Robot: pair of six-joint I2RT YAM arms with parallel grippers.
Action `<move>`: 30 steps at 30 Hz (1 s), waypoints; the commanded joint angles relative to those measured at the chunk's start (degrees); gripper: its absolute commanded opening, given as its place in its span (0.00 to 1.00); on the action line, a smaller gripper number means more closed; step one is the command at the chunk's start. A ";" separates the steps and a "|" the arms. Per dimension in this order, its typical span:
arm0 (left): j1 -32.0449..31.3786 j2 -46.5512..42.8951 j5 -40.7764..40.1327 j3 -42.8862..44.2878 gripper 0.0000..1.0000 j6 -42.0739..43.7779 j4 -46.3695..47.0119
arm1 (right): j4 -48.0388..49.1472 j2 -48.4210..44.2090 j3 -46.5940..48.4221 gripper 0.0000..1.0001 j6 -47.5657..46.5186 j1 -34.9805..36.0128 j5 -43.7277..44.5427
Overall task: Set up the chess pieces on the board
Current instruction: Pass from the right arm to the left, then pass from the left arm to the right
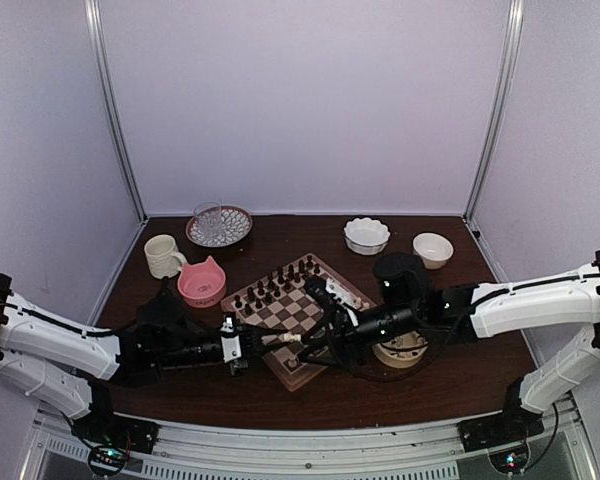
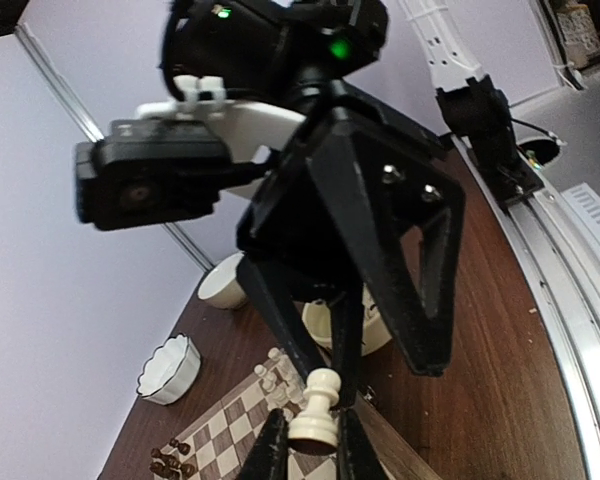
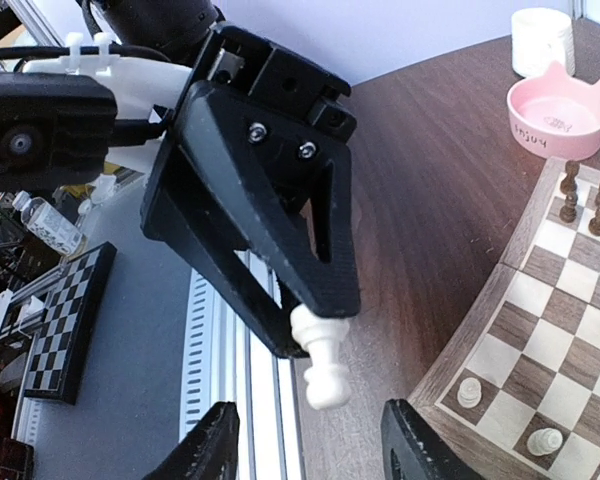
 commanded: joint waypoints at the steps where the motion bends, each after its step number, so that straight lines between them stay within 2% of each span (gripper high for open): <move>1: -0.29 1.68 -6.58 -1.11 0.00 -6.27 11.06 | 10.48 -2.73 -4.03 0.51 2.69 -0.51 5.14; 7: -0.29 3.31 -3.96 -1.42 0.00 -8.00 14.19 | 16.52 -4.21 -7.26 0.48 4.29 -0.61 9.73; 14: -0.29 2.86 -1.88 -1.43 0.00 -7.14 13.34 | 18.01 -6.11 -8.48 0.45 5.43 -0.74 11.21; 19: -0.25 2.74 -0.11 -1.26 0.00 -6.67 12.83 | 19.48 -5.98 -8.63 0.45 5.65 -0.79 8.63; 24: -0.29 2.85 1.05 -1.14 0.00 -6.75 12.74 | 19.32 -4.63 -7.69 0.35 6.03 -0.79 7.10; 30: -0.28 3.15 0.72 -1.14 0.00 -6.56 12.73 | 20.21 -3.24 -7.00 0.35 6.78 -0.79 4.10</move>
